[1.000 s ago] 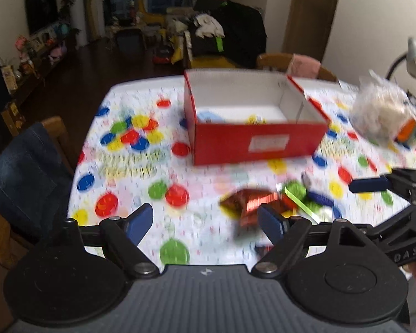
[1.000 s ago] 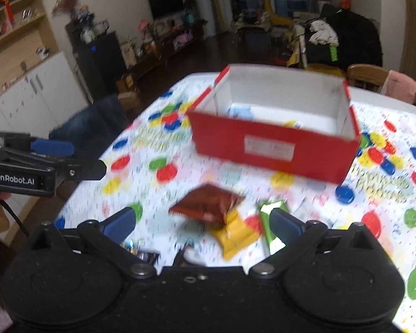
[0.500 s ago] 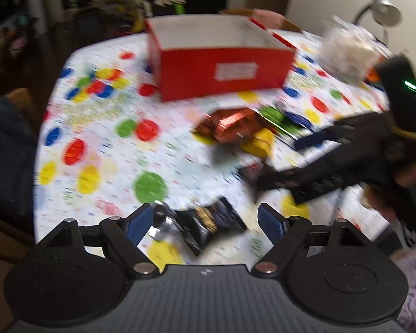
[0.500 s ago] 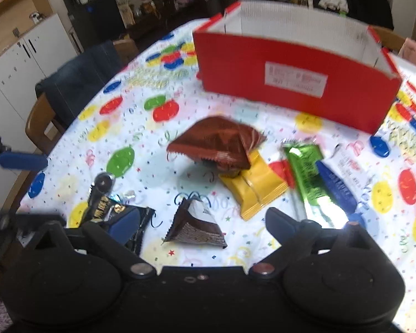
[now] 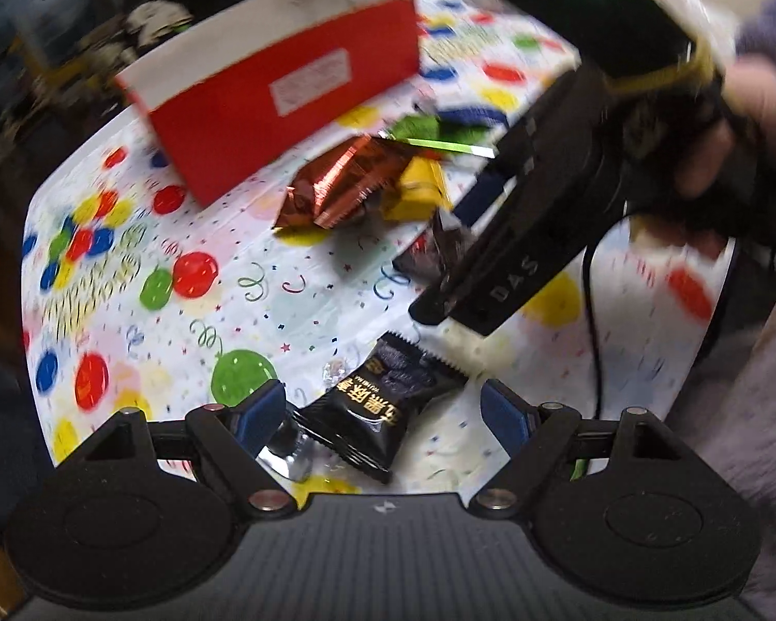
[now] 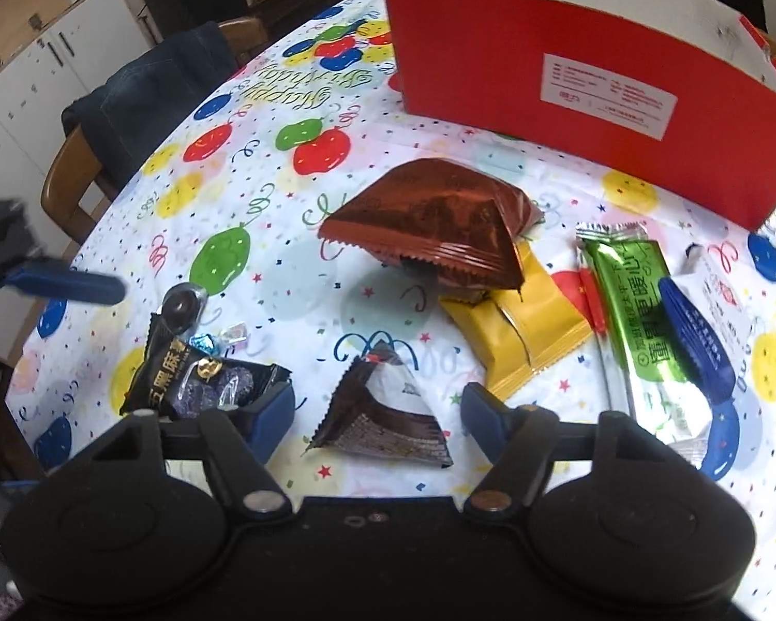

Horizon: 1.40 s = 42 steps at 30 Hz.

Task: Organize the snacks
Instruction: 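Move left tool toward black packet while right tool approaches dark triangle pouch, then close left tool on black packet while right tool closes on dark triangle pouch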

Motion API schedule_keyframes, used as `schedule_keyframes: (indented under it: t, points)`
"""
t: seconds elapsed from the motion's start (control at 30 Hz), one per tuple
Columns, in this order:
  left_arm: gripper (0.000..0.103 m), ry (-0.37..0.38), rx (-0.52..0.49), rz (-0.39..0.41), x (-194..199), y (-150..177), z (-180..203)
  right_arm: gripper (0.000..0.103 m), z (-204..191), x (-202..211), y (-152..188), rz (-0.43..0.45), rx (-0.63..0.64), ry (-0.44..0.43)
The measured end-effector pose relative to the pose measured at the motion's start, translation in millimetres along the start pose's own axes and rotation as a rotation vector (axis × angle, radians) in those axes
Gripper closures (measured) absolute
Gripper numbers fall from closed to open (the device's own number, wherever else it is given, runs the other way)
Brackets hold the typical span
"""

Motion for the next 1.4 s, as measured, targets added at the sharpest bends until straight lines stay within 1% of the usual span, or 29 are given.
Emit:
schedule_keyframes:
  t: [0.03, 0.17, 0.3, 0.4, 0.5, 0.6, 0.67, 0.7, 0.77, 0.87, 0.97, 1.03, 1.27, 1.4]
  points:
    - [0.020, 0.004, -0.030, -0.009, -3.4, 0.1, 1.1, 0.045, -1.5, 0.1, -0.4, -0.001, 0.011, -0.003]
    - [0.020, 0.025, -0.131, -0.025, -11.1, 0.9, 8.2, 0.054, -6.4, 1.6, 0.6, -0.009, 0.044, -0.009]
    - [0.020, 0.032, -0.187, -0.032, -16.9, 2.2, 12.6, 0.056, -8.4, 4.1, 3.5, -0.005, 0.060, -0.009]
    - [0.020, 0.020, -0.221, -0.029, -21.9, 2.2, 12.8, 0.057, -8.9, 5.3, 4.5, 0.000, 0.058, -0.013]
    - [0.020, 0.020, -0.219, -0.036, -26.9, 2.2, 8.0, 0.057, -8.4, 8.1, 5.4, 0.004, 0.056, -0.006]
    - [0.030, 0.045, -0.190, -0.048, -28.9, 2.4, 3.9, 0.058, -6.9, 11.0, 6.3, 0.006, 0.042, -0.010]
    - [0.041, 0.056, -0.190, -0.058, -30.0, 3.6, 4.7, 0.058, -6.0, 13.0, 6.9, 0.008, 0.036, -0.010]
    - [0.043, 0.054, -0.192, -0.061, -30.6, 4.2, 5.7, 0.058, -5.8, 13.9, 7.3, 0.009, 0.034, -0.010]
    - [0.054, 0.048, -0.193, -0.059, -31.4, 4.8, 7.7, 0.058, -5.6, 16.1, 8.2, 0.010, 0.030, -0.011]
    - [0.064, 0.032, -0.176, -0.059, -32.6, 5.3, 9.8, 0.059, -4.8, 19.5, 9.5, 0.009, 0.023, -0.010]
    - [0.066, 0.006, -0.143, -0.056, -32.0, 5.8, 9.8, 0.061, -3.7, 23.5, 11.1, 0.015, 0.017, -0.007]
    - [0.066, -0.015, -0.096, -0.054, -30.7, 5.8, 6.9, 0.061, -2.9, 26.5, 12.0, 0.021, 0.013, -0.004]
    - [0.067, -0.054, 0.150, -0.037, -23.1, 7.4, -12.9, 0.069, 2.8, 43.0, 10.5, 0.052, -0.029, 0.004]
    - [0.067, -0.058, 0.279, -0.016, -15.7, 7.0, -23.8, 0.070, 8.9, 53.9, 7.5, 0.079, -0.059, 0.012]
Point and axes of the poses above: each gripper's, at about its wrist camera, not at the fingertips, and x roughly against the way its jaws point, z to its right, y to its underside, the point moved 4 cm from there along -x, roughly the way its jaws point, and after that the axes turned 10 degrees about z, right-handed, at the moved point
